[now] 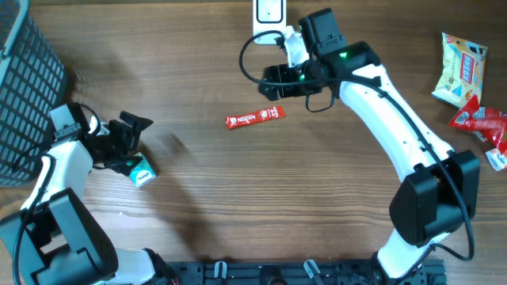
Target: Scan the item barcode
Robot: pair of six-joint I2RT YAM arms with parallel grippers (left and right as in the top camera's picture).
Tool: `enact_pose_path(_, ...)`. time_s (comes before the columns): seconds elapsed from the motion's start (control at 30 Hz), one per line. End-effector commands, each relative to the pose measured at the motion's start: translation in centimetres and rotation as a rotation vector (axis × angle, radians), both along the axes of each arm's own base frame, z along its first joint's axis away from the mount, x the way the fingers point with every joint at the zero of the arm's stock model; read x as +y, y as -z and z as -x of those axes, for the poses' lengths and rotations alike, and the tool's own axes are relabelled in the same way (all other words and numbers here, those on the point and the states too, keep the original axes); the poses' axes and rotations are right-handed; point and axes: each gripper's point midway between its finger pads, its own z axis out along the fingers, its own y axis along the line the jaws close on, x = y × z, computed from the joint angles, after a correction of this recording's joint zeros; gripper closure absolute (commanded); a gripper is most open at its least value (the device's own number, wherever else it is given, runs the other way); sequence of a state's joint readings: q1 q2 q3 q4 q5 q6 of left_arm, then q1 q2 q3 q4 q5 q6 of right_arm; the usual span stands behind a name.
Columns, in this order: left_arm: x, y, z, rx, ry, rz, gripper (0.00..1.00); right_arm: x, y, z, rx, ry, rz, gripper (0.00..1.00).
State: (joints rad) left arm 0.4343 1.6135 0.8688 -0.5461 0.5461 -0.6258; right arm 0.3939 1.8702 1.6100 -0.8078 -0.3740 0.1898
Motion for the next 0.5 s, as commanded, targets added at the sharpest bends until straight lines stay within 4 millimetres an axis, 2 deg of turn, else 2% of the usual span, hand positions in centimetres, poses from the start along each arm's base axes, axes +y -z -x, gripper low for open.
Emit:
enact_pose_path(0.0, 0.5, -0.2, -0.1, -0.012, 0.007, -0.029, 0.0, 0.1, 3.1, -0.1, 0.124, 0.201, -0.039, 0.04)
enact_pose_path(0.17, 0.5, -0.2, 0.0, -0.012, 0.007, -0.029, 0.0, 1.7, 8.5, 0.4, 0.394, 0.568, -0.12, 0.0)
enact_pose_path(0.3, 0.5, -0.2, -0.1, -0.012, 0.007, -0.029, 0.0, 3.4, 9.8, 0.5, 0.455, 0.666, -0.15, 0.01)
enact_pose_path(0.47, 0.5, -0.2, -0.1, -0.012, 0.007, -0.029, 0.0, 4.0, 10.9, 0.8, 0.421, 0.802, -0.098, 0.01)
